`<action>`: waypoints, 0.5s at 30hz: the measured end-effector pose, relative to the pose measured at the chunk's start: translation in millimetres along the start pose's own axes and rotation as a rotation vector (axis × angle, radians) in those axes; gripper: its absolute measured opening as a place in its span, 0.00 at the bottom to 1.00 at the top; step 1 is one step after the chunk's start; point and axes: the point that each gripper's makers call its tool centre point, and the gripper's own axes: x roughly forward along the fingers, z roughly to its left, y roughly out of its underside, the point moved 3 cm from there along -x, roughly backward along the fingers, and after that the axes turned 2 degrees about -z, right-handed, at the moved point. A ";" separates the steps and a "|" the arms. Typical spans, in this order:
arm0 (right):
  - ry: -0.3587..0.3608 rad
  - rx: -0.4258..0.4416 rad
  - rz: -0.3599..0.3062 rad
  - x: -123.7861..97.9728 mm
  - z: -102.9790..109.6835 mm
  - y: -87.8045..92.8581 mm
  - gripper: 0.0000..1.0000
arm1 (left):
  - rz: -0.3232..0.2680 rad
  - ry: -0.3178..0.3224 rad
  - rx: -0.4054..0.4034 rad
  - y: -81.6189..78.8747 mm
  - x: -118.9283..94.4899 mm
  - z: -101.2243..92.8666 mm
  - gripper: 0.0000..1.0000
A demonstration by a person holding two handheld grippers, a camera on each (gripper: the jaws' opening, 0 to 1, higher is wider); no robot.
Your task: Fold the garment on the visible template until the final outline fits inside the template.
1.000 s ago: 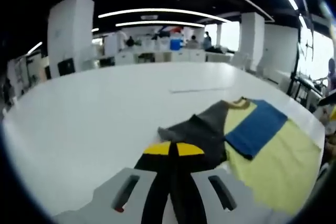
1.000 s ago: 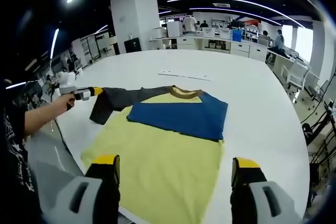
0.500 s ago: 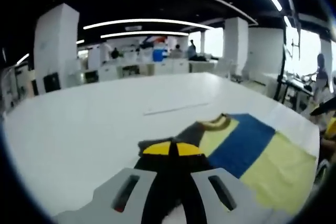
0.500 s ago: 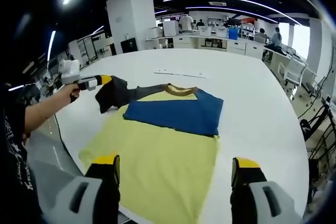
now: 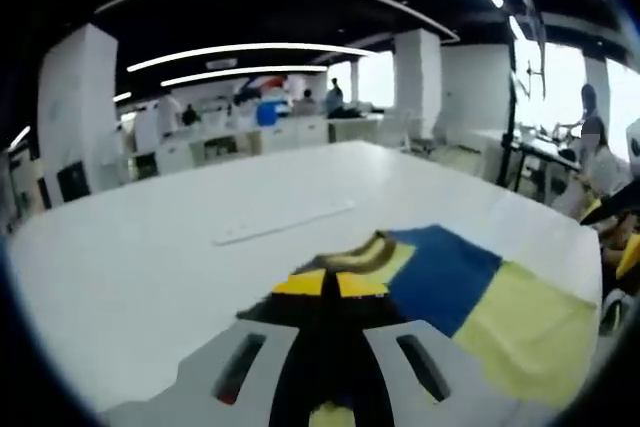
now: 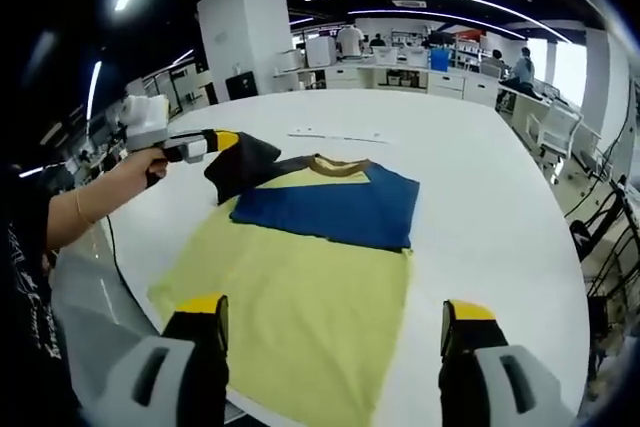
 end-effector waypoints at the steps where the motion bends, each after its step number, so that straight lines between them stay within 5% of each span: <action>1: 0.002 0.002 0.000 0.0 -0.7 0.6 0.88 | 0.003 0.011 0.007 1.2 3.0 -6.3 0.00; 15: 0.002 0.017 0.025 2.7 -2.4 9.6 0.87 | 0.069 0.125 0.080 33.9 16.0 -58.0 0.00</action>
